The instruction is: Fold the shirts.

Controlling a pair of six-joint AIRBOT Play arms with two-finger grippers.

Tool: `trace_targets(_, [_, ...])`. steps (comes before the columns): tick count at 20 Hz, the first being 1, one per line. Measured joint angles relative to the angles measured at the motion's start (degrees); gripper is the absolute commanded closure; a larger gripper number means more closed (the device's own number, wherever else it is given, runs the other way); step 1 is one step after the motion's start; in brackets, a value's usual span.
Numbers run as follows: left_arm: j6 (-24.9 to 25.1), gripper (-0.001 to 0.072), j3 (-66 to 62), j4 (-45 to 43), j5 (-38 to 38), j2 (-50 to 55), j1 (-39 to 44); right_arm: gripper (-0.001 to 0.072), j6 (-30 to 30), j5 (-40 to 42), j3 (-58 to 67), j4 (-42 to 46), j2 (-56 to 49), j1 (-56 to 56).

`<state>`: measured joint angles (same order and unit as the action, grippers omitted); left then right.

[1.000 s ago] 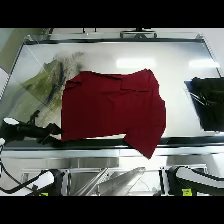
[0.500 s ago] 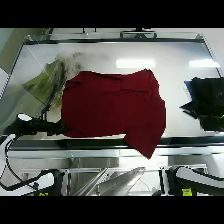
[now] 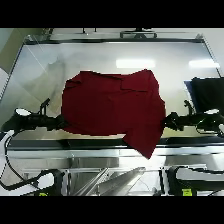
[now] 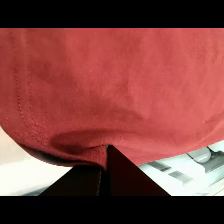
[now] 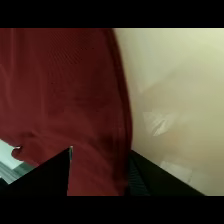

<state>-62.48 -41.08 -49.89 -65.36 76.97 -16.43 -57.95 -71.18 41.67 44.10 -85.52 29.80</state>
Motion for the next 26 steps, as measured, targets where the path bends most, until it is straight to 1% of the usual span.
trace_targets(2, [0.0, 0.0684, -0.11, 0.55, -0.22, -0.35, -0.37, 0.0696, 0.68, 1.53, -0.37, -1.25, -0.31, -1.33])
trace_targets(3, [0.0, 0.0684, -0.13, 1.18, -0.26, -0.87, -0.81, 0.0696, 1.22, 2.19, -0.39, -2.73, -0.11, -1.68])
trace_targets(6, [0.52, 0.0684, -0.61, 3.82, -1.55, -4.85, -3.82, 0.0697, 2.93, -0.2, 1.14, -8.74, 2.86, -2.19])
trace_targets(8, [1.11, 0.0684, -2.64, 5.95, -4.74, -9.05, -7.04, 0.0698, 3.41, -2.86, 4.52, -12.57, 7.37, -1.77])
trace_targets(10, [1.9, 0.0683, -6.64, 10.05, -9.68, -14.19, -10.88, 0.0698, 3.56, -5.77, 9.11, -17.44, 13.35, -0.48])
trace_targets(12, [3.17, 0.0682, -12.44, 17.46, -14.62, -19.89, -15.28, 0.0698, 3.82, -7.72, 14.97, -23.58, 20.98, 1.51])
trace_targets(15, [4.55, 0.0681, -22.95, 31.63, -19.98, -27.36, -22.99, 0.0698, 4.92, -6.84, 24.65, -31.95, 33.29, 5.33])
trace_targets(19, [4.94, 0.0682, -36.15, 51.82, -26.29, -32.02, -31.43, 0.0698, 7.1, 0.85, 35.52, -37.97, 45.97, 10.36])
trace_targets(21, [4.9, 0.0682, -41.66, 58.23, -28.33, -32.5, -33.22, 0.0698, 7.96, 4.83, 39.04, -38.84, 49.37, 12.09])
trace_targets(23, [4.5, 0.0681, -46.1, 59.39, -29.2, -32.02, -33.77, 0.0698, 8.17, 6.88, 40.74, -38.56, 50.47, 12.85])
trace_targets(26, [3.56, 0.0682, -48.13, 53.4, -28.06, -29.59, -30.95, 0.0699, 8.35, 6.88, 41.2, -37.29, 48.37, 12.68])
